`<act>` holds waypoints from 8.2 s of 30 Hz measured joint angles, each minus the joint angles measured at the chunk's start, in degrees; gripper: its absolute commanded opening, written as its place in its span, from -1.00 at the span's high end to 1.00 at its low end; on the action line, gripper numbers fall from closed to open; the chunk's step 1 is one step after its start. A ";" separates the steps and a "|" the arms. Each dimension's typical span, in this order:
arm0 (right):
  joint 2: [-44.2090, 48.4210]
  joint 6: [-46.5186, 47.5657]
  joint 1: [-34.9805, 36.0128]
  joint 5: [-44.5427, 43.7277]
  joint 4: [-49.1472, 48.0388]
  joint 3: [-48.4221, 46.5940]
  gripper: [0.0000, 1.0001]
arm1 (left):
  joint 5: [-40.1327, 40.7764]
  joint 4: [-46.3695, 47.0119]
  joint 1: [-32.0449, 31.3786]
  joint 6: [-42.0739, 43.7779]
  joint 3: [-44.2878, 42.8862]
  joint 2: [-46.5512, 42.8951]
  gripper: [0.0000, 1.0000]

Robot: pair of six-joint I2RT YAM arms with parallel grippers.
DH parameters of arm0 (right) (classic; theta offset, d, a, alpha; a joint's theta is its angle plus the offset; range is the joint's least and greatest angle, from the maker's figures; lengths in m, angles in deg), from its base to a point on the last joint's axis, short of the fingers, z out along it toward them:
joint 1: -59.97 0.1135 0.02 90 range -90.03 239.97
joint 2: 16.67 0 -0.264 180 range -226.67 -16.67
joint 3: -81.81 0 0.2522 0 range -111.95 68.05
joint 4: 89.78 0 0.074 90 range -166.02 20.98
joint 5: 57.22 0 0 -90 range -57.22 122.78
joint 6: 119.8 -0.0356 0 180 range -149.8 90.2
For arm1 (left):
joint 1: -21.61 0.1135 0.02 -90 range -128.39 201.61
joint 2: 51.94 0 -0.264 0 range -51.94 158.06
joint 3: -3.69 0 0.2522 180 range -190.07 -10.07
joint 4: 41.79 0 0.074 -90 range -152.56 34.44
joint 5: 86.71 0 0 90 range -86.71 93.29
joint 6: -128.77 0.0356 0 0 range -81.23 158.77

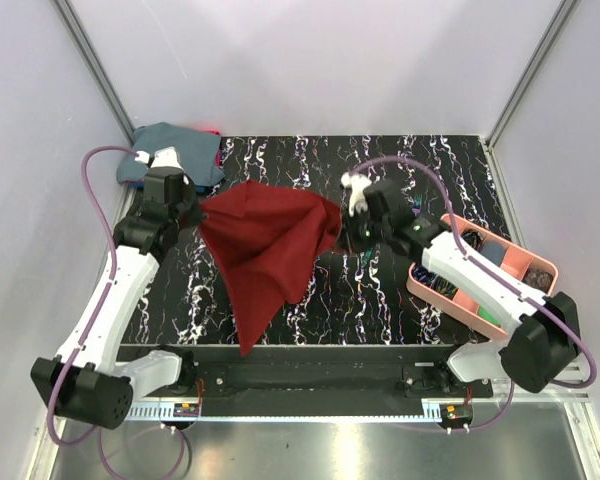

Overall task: Fold the napkin into a case and place the utensils inside
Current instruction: Flatten out the crumpled napkin at the center of the board.

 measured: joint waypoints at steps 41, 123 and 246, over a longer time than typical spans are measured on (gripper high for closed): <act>-13.11 -33.90 -4.55 -14.03 1.18 13.94 -0.49 | 6.40 -7.69 -7.13 11.98 -14.03 40.13 -0.51; -17.03 -8.17 1.46 -20.92 9.16 -47.56 1.00 | 8.83 23.28 -27.28 -9.99 18.43 2.62 -0.51; 29.16 -2.23 -11.85 30.60 -6.86 -25.94 1.00 | -4.52 18.40 -2.97 1.31 -12.74 -35.58 1.00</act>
